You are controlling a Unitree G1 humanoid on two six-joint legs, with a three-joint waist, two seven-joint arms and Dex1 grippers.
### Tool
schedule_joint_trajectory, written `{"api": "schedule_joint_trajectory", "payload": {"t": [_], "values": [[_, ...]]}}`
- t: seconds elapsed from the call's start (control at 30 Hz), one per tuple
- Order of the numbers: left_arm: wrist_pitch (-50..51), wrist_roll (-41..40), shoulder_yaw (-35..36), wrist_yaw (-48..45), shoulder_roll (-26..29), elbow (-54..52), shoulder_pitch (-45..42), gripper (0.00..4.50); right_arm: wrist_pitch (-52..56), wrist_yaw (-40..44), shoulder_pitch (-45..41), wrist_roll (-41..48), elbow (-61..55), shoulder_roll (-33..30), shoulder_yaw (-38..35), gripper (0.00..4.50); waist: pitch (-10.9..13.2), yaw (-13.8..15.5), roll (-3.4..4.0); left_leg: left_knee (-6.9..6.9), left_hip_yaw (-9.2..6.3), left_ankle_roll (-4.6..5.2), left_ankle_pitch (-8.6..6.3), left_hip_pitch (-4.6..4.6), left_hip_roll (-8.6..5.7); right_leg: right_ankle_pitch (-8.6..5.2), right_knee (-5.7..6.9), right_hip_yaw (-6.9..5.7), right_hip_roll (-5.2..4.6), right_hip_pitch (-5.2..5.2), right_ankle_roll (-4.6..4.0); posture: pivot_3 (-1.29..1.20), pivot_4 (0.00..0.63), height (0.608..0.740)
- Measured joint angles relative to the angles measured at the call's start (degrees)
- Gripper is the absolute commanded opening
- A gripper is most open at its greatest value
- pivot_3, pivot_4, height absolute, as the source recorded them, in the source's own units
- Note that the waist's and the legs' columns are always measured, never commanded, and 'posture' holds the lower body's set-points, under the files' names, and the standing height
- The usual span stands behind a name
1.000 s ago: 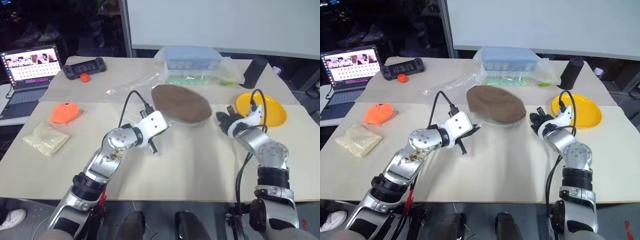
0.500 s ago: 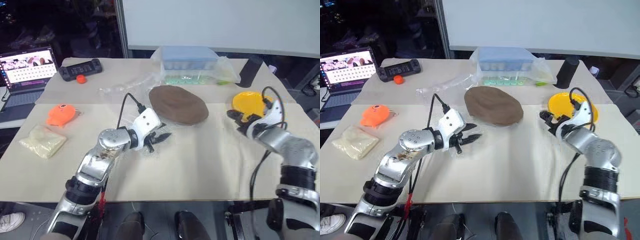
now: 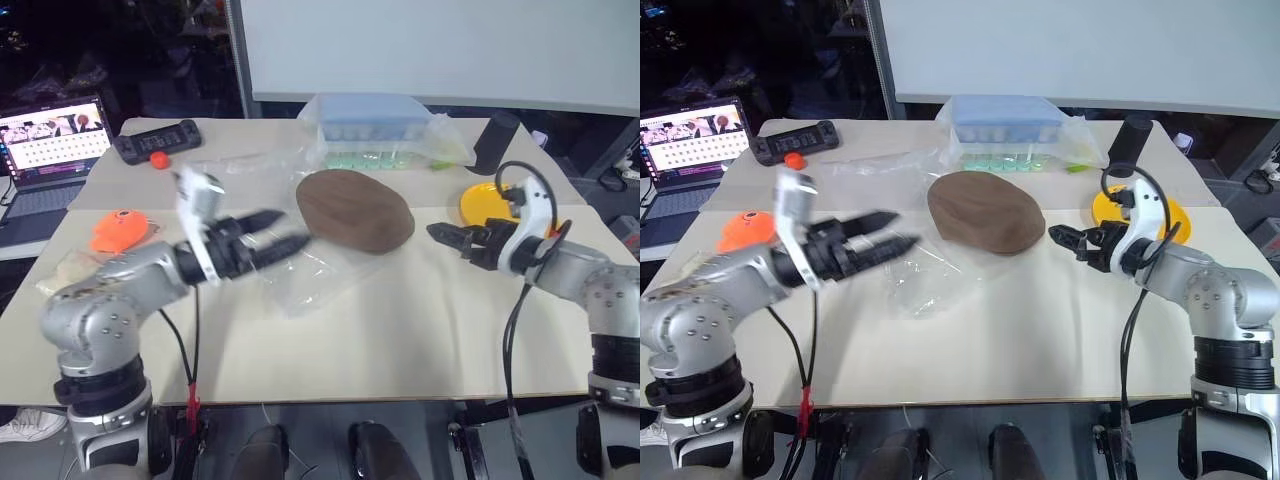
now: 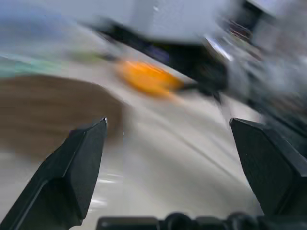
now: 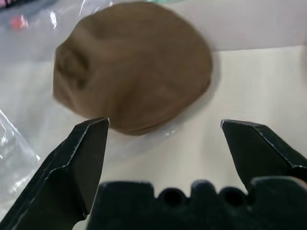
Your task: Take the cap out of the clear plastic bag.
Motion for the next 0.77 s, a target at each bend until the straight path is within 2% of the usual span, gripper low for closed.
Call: {"api": "schedule_joint_trajectory", "payload": {"t": [0.13, 0.3, 0.43, 0.6, 0.77], "values": [[-8.93, 9.38, 2.22, 10.79, -2.68, 2.44, 7.69, 4.39, -13.10, 3.16, 3.33, -9.32, 0.39, 3.27, 0.42, 4.50, 0.00, 0.12, -0.02, -0.02, 0.08, -0.03, -0.03, -0.09, -0.08, 0.22, -0.01, 0.10, -0.11, -0.10, -0.27, 0.00, 0.150, 0.740], [-20.47, 18.07, -3.54, 18.15, -8.17, 1.41, 15.50, 4.39, -24.61, 2.61, 3.50, -20.21, 8.75, 7.09, 1.70, 4.50, -0.10, 1.17, -0.17, 0.01, 0.13, -0.04, -0.03, 0.00, -0.14, 0.35, -0.14, 0.13, -0.19, 0.04, -0.17, 0.00, 0.150, 0.740], [-26.46, 22.74, -6.85, 22.21, -11.25, 0.92, 19.57, 4.39, -28.92, 0.78, 3.72, -24.92, 15.07, 11.10, 2.10, 4.50, -0.10, 1.39, -0.18, -0.01, 0.14, -0.04, -0.03, -0.08, -0.13, 0.36, -0.08, 0.15, -0.17, -0.10, -0.20, 0.00, 0.150, 0.740], [-35.70, 28.91, -10.56, 26.56, -15.92, -1.04, 28.58, 4.39, -36.45, -2.65, 3.44, -31.03, 20.22, 14.07, 1.92, 4.50, -0.12, 1.24, -0.15, -0.05, 0.25, -0.06, -0.05, 0.00, -0.15, 0.38, -0.09, 0.31, -0.19, -0.05, -0.17, 0.00, 0.150, 0.740], [-38.57, 30.29, -11.27, 29.42, -18.03, -1.12, 28.74, 4.39, -41.47, -2.86, 1.76, -35.17, 25.45, 14.24, 2.06, 4.50, -0.13, 1.43, -0.16, -0.03, 0.26, -0.05, -0.04, 0.12, -0.13, 0.41, -0.13, 0.27, -0.14, 0.09, -0.19, 0.00, 0.150, 0.740]]}}
